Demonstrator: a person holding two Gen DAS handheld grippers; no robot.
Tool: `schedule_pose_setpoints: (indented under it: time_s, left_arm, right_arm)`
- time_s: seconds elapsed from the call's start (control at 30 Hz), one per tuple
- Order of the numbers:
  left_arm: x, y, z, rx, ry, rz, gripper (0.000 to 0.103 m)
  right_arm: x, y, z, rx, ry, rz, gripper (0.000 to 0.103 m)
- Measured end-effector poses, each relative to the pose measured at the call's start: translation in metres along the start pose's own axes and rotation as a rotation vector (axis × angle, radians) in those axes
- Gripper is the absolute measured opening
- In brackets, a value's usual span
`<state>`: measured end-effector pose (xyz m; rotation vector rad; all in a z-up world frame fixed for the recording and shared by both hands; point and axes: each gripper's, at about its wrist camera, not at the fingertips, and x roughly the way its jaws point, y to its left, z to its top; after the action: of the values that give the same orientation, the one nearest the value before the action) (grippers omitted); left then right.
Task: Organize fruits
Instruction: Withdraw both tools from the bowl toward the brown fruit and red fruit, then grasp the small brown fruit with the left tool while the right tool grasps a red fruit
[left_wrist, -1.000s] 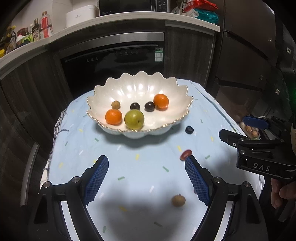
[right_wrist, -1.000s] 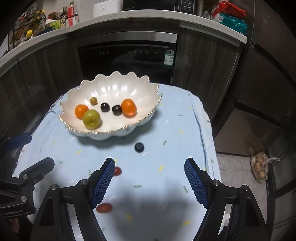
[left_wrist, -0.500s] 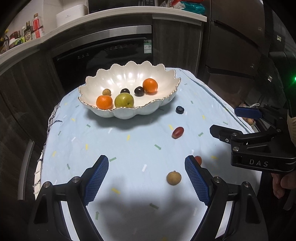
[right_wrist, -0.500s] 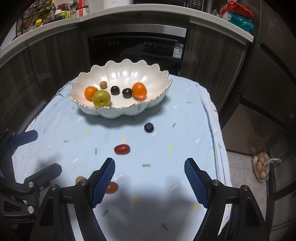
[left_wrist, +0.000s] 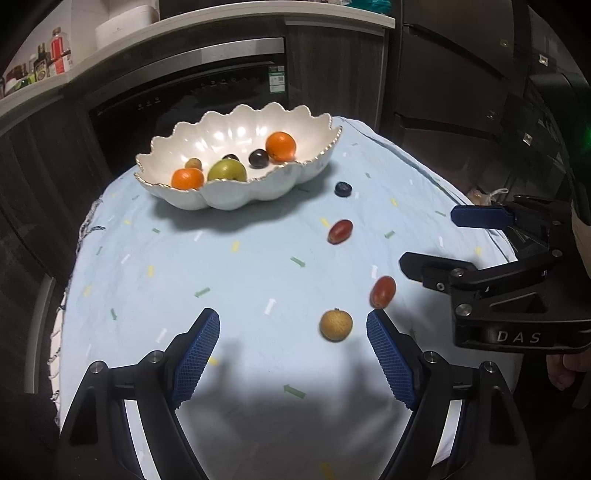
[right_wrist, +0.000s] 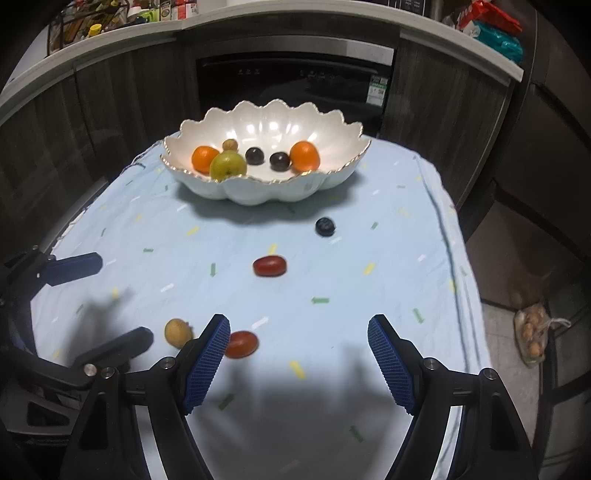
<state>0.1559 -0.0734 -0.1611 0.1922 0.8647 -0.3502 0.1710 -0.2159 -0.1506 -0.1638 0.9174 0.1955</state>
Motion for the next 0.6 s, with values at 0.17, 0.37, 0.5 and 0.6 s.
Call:
schedule_pose_setpoints:
  time_s: [0.17, 0.37, 0.5, 0.6]
  left_arm:
    - [0.006, -0.004, -0.005, 0.011, 0.014, -0.015, 0.079]
    - [0.012, -0.007, -0.008, 0.034, 0.020, -0.015, 0.071]
    - [0.015, -0.007, -0.008, 0.030, 0.026, -0.022, 0.068]
    - [0.020, -0.007, -0.008, 0.031, 0.032, -0.028, 0.064]
  right_arm:
    - [0.003, 0.007, -0.004, -0.024, 0.001, 0.020, 0.078]
    - [0.007, 0.014, -0.007, -0.047, 0.009, 0.051, 0.078]
    - [0.010, 0.015, -0.007, -0.046, 0.011, 0.064, 0.077]
    - [0.014, 0.015, -0.007, -0.038, 0.025, 0.081, 0.073]
